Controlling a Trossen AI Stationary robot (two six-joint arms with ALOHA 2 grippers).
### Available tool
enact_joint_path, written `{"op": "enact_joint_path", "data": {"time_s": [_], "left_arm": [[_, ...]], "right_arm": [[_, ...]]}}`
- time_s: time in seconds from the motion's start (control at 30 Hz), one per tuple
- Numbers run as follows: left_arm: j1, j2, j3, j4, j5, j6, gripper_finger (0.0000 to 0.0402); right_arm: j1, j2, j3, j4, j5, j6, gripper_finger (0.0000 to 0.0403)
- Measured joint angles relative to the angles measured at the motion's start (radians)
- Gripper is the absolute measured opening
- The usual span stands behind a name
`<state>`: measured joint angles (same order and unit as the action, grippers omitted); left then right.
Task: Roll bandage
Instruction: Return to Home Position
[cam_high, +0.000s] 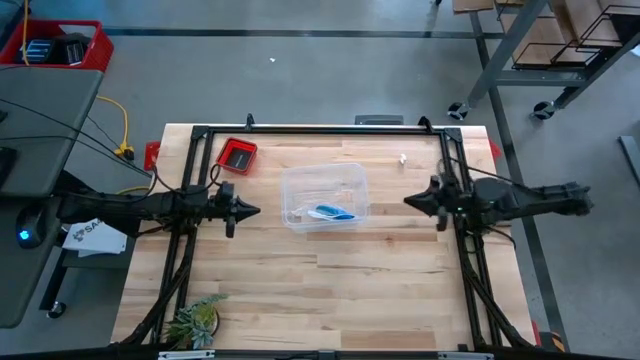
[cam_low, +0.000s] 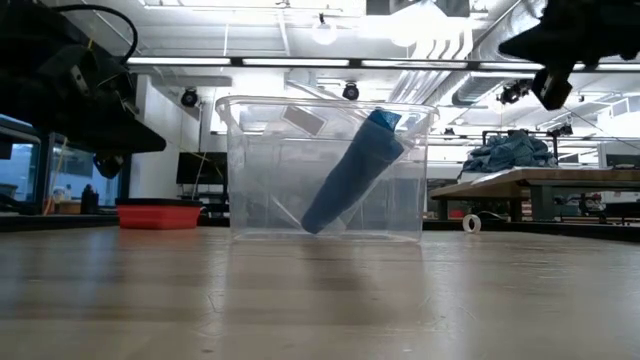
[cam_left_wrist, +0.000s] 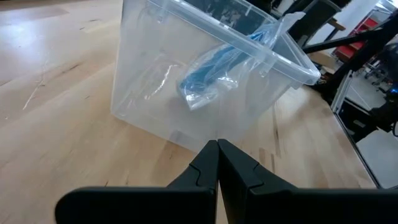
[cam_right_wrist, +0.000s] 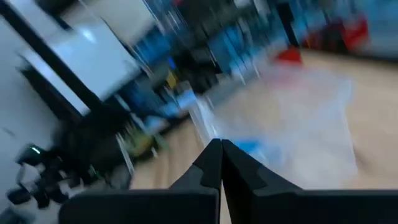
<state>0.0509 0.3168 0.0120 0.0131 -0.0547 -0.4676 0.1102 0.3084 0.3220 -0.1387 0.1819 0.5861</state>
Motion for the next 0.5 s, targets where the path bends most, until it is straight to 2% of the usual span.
{"op": "enact_joint_path", "data": {"time_s": [0.13,0.3,0.37,0.5], "left_arm": [[0.0,0.0,0.0,0.0,0.0,0.0,0.0001],[0.0,0.0,0.0,0.0,0.0,-0.001,0.0001],[0.0,0.0,0.0,0.0,-0.001,-0.001,0.0001],[0.0,0.0,0.0,0.0,-0.001,-0.001,0.0001]], "right_arm": [[-0.025,-0.153,-0.144,0.188,-0.03,-0.053,0.0],[-0.033,-0.234,-0.297,0.404,-0.084,-0.061,0.0],[-0.033,-0.241,-0.312,0.405,-0.088,-0.1,0.0],[-0.033,-0.235,-0.312,0.291,-0.112,-0.214,0.0]]}}
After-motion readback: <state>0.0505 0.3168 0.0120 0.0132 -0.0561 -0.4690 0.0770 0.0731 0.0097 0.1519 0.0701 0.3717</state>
